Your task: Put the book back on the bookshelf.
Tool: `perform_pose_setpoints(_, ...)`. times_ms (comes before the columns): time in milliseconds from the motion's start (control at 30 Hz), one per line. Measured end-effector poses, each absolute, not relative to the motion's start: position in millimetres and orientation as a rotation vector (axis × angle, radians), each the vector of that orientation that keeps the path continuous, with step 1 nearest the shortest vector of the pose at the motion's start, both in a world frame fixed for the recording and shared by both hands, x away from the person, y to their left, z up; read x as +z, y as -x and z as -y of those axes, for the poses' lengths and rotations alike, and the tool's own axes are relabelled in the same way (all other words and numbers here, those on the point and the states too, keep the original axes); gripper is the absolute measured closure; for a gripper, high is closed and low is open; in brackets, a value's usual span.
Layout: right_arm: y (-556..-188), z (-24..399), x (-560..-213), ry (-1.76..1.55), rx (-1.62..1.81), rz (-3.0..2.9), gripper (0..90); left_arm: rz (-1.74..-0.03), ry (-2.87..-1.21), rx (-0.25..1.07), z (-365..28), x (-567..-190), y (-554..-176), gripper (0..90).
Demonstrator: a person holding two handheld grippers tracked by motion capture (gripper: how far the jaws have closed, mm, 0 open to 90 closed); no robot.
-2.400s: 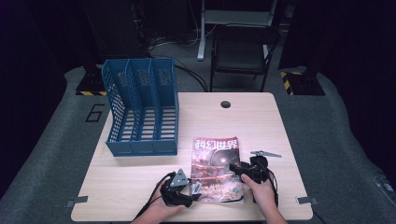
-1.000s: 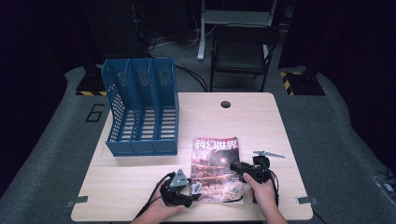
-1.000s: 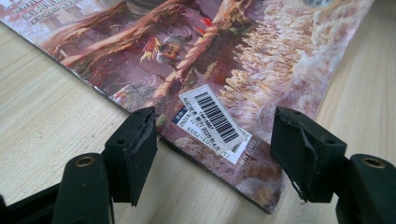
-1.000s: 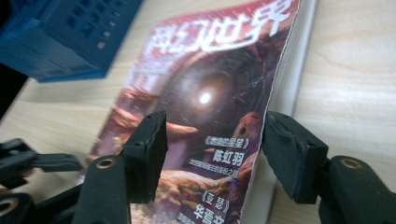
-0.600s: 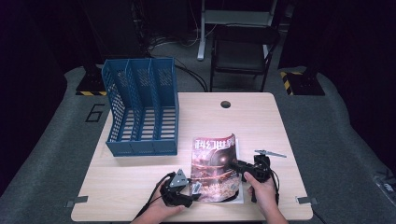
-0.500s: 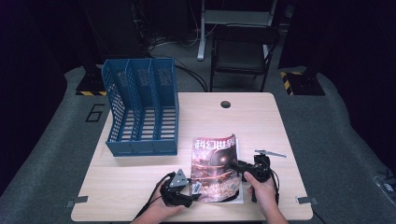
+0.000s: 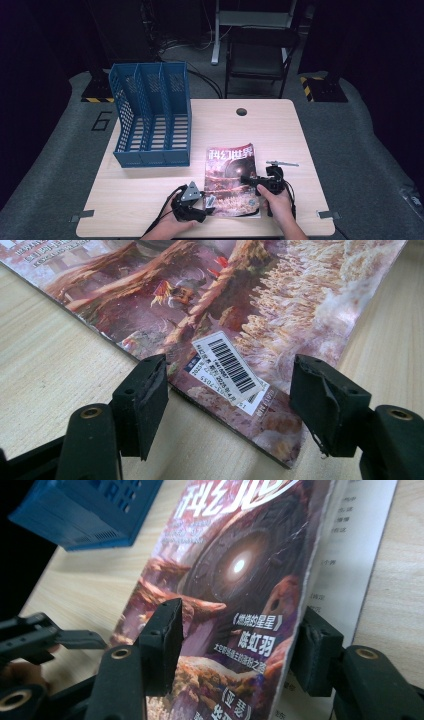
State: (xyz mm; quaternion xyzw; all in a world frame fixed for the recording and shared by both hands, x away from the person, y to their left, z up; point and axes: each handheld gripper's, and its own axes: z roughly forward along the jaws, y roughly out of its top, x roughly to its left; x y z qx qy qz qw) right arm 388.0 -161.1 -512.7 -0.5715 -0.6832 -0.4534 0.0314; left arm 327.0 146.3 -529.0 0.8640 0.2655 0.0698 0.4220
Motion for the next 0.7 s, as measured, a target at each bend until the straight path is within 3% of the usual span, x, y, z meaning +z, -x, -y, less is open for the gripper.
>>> perform_pose_setpoints(700,-388.8,153.8,-517.3,1.701,-1.305,2.143,45.5,-0.663,-2.159,0.178,-146.6,-529.3,-326.6,31.8)
